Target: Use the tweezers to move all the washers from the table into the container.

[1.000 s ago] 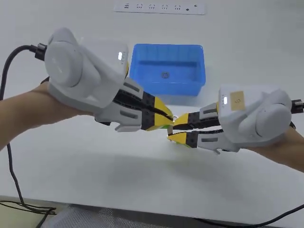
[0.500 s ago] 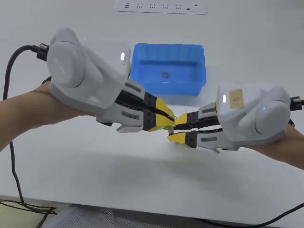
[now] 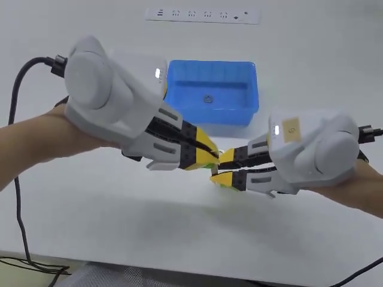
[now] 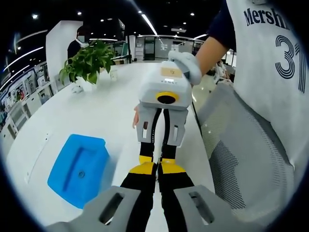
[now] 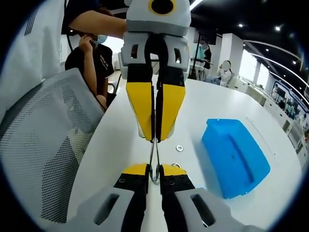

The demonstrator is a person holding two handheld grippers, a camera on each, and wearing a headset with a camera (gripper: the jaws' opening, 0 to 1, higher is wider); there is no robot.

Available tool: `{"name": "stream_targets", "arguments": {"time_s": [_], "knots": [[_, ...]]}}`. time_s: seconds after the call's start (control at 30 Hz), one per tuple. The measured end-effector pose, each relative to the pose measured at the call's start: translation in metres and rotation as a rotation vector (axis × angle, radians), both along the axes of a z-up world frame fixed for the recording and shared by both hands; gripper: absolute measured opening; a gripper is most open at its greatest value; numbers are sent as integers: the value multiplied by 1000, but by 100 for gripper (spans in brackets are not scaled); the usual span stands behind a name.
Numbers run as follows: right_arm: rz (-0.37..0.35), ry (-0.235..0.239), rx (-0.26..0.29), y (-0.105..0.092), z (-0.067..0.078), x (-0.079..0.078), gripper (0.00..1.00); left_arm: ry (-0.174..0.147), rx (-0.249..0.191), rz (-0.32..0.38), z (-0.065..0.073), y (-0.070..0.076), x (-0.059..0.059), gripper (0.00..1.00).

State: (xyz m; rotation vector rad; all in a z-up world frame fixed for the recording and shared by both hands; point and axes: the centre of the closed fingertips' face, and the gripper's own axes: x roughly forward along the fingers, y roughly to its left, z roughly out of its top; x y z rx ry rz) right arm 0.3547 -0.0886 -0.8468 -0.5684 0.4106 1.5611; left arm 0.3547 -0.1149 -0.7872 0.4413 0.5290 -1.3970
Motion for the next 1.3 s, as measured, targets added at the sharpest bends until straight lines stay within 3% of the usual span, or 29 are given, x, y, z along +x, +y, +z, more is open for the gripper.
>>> {"name": "stream_targets", "arguments": {"time_s": [0.23,0.83,1.3], "knots": [[3,-8,26,5,14,3,9,3,-2,0,14,5,3,6],[-3,-108,64,18,61,41,9,-86,2,-9,59,17,36,6],[-36,-153,83,22,77,73,9,-130,18,-29,74,19,65,6]]}}
